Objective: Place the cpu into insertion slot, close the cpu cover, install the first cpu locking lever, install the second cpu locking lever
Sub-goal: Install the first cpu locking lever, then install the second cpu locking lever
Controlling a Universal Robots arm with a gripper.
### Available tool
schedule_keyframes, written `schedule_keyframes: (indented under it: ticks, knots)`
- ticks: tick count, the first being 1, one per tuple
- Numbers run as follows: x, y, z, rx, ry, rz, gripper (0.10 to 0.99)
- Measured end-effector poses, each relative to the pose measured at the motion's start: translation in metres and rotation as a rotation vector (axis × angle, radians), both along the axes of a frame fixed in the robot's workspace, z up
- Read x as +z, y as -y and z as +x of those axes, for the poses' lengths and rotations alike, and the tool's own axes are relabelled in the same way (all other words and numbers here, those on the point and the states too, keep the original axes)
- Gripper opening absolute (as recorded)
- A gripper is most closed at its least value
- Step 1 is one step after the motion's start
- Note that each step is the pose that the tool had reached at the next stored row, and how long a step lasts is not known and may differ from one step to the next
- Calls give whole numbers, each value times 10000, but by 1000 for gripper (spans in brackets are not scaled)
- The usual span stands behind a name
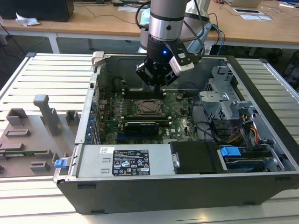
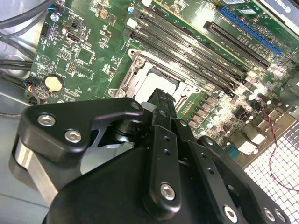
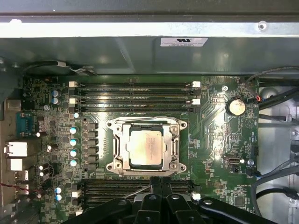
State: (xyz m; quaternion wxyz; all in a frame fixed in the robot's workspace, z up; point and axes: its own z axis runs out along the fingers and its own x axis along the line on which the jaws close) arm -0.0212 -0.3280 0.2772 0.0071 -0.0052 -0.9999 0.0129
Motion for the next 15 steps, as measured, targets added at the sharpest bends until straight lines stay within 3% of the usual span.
schedule_keyframes:
  ticks: [8, 12, 15]
  knots:
    - [1, 29, 0, 0, 0, -1, 106]
    - [1, 193, 0, 0, 0, 1, 106]
    - [1, 241, 0, 0, 0, 1, 106]
